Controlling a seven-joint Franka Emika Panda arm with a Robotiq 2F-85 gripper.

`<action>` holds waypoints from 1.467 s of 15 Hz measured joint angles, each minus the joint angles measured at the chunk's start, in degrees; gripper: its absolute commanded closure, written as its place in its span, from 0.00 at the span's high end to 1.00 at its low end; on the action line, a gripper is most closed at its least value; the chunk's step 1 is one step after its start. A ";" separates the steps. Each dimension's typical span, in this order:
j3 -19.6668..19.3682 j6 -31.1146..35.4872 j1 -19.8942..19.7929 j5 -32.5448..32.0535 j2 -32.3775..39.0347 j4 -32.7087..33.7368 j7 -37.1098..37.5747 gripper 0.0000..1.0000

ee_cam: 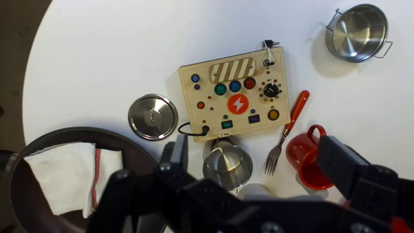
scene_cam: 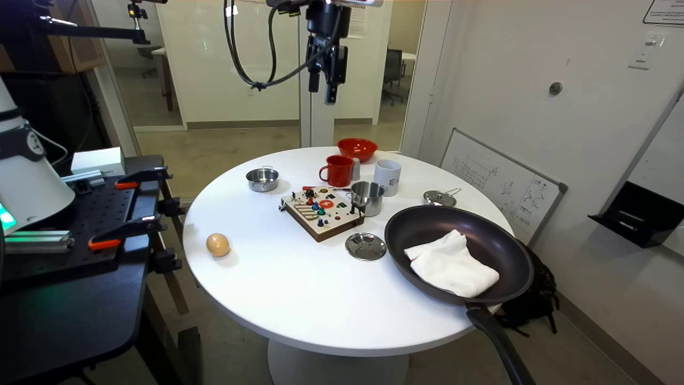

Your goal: Press a button on the control pad

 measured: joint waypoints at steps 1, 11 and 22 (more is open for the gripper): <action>0.00 -0.08 -0.18 0.26 1.45 1.00 -0.54 1.00; -0.17 -0.10 0.17 -1.30 14.46 10.01 0.57 1.00; -0.28 -7.76 3.33 -8.20 -0.08 -0.38 9.14 1.00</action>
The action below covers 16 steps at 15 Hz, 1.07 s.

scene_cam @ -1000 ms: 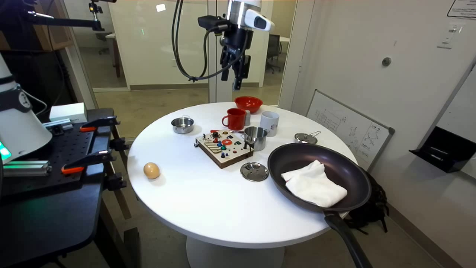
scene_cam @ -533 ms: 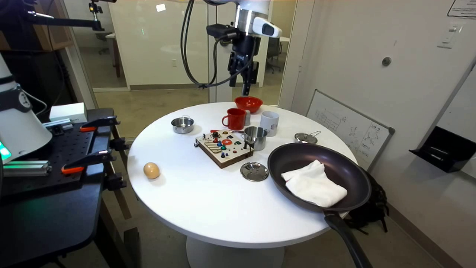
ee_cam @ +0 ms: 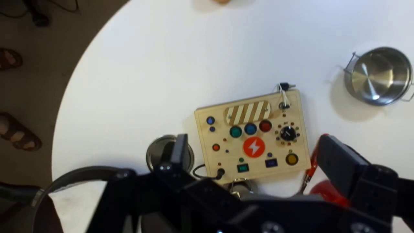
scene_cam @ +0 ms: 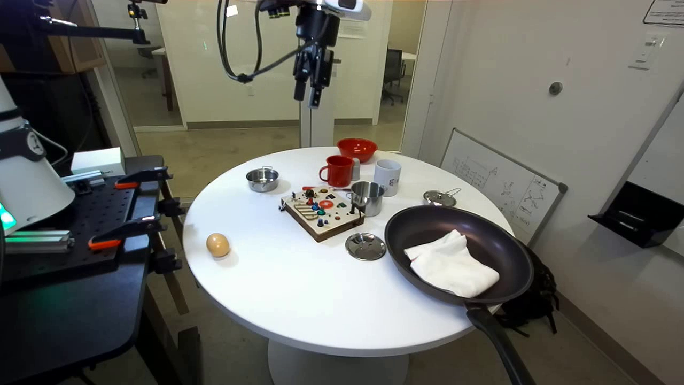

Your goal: Press a button on the control pad

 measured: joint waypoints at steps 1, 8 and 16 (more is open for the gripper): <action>0.11 -0.68 0.21 -0.16 -0.50 -0.21 0.37 1.00; 0.15 -0.44 -0.07 -0.08 -0.06 0.07 0.30 1.00; 0.63 6.55 0.24 -0.07 7.12 -1.16 1.39 1.00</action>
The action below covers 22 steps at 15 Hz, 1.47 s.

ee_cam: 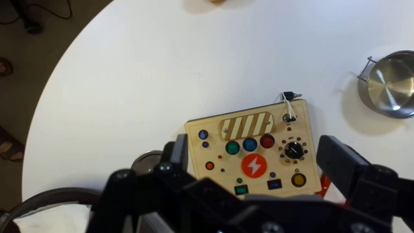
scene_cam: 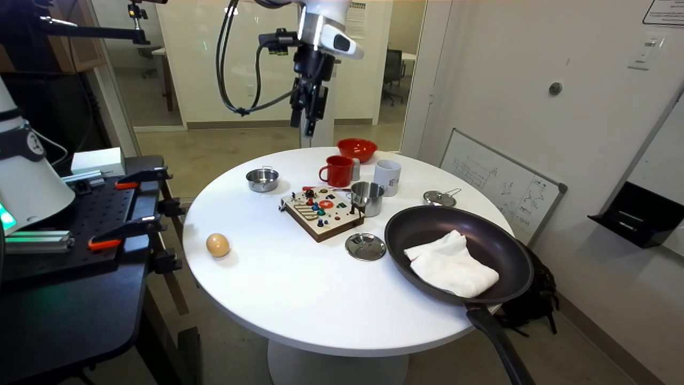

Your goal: Press a button on the control pad

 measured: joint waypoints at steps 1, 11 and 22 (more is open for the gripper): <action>-0.07 1.69 -0.08 0.17 1.24 -0.47 0.44 1.00; -0.84 24.04 0.06 0.60 5.81 -8.29 6.68 1.00; -1.07 26.17 -1.18 4.72 15.46 1.37 5.35 0.91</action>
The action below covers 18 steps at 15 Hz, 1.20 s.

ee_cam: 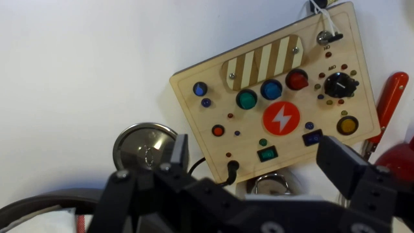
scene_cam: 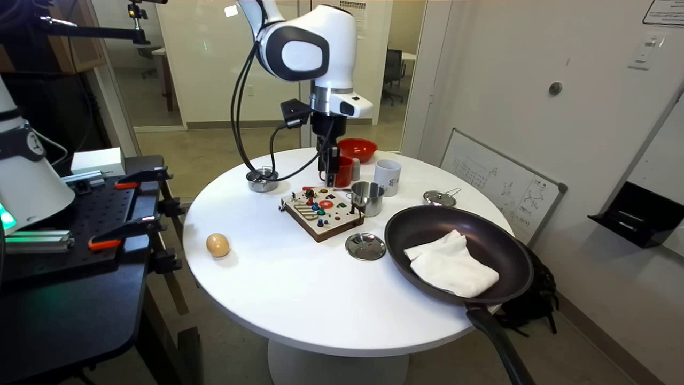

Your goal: Press a button on the control pad

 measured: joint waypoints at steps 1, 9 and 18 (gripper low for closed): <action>0.00 -0.18 -0.10 0.04 0.77 1.14 0.00 0.72; -0.02 -4.03 -0.93 0.40 5.52 7.46 0.00 0.18; 0.34 -6.89 -2.37 2.42 10.45 12.35 -0.94 0.01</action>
